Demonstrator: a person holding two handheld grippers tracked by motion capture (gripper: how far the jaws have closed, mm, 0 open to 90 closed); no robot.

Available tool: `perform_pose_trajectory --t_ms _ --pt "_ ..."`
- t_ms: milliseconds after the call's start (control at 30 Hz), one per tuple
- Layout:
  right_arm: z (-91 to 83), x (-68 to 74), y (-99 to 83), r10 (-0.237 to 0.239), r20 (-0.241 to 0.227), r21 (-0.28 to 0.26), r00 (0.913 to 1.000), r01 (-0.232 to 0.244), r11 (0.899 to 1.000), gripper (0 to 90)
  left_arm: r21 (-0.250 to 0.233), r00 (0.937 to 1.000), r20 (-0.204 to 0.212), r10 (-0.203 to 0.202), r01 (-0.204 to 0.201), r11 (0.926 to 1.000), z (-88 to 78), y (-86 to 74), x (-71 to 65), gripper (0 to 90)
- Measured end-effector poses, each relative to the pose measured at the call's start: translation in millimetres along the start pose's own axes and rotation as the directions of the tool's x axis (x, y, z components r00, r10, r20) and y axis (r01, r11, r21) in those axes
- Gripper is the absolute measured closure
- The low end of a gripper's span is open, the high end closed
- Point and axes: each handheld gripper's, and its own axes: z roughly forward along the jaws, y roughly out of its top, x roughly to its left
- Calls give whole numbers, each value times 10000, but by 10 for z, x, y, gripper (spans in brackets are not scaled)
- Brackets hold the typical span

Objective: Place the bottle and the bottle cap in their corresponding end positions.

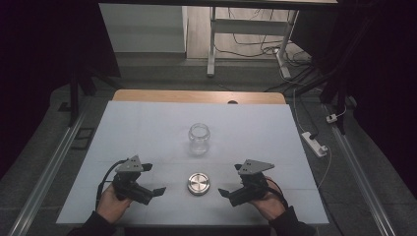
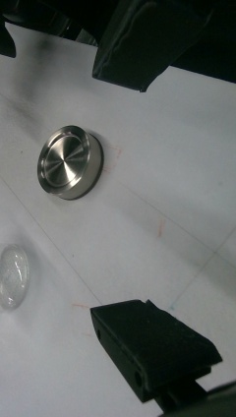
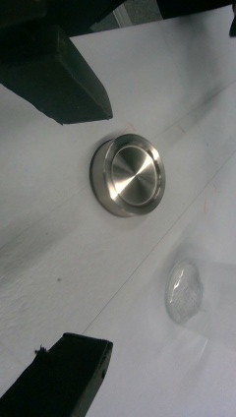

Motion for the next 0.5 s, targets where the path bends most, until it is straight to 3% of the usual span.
perform_pose_trajectory --t_ms 500 --pt "-234 -98 -176 562 608 -98 9966 -557 9984 0 -286 9959 -465 -772 760 9967 -290 -283 28 0"
